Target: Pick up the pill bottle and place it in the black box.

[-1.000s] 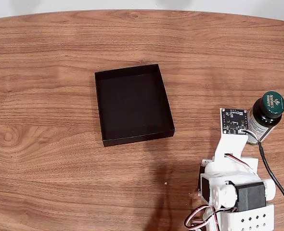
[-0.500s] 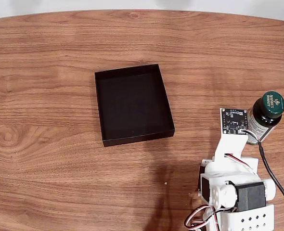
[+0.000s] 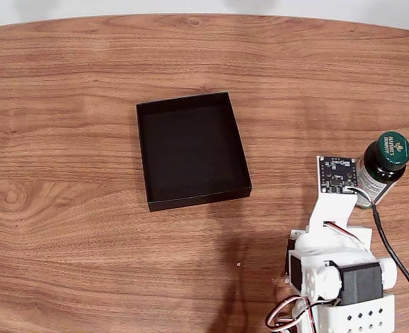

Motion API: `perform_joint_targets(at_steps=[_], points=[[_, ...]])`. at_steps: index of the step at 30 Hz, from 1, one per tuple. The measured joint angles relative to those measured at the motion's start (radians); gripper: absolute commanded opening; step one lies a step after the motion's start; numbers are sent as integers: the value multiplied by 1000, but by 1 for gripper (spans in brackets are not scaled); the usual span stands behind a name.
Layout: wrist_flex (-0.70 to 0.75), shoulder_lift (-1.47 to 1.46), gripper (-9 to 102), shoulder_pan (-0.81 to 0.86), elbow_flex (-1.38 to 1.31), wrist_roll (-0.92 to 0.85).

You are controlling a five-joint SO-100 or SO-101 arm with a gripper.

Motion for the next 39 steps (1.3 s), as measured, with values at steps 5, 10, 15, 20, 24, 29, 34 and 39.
perform_joint_targets(at_steps=[5, 10, 15, 20, 24, 29, 34, 39], points=[[0, 0, 1, 0, 0, 0], [0, 0, 1, 0, 0, 0], [0, 0, 1, 0, 0, 0], [0, 0, 1, 0, 0, 0], [0, 0, 1, 0, 0, 0], [0, 0, 1, 0, 0, 0], [0, 0, 1, 0, 0, 0], [0, 0, 3, 0, 0, 0]])
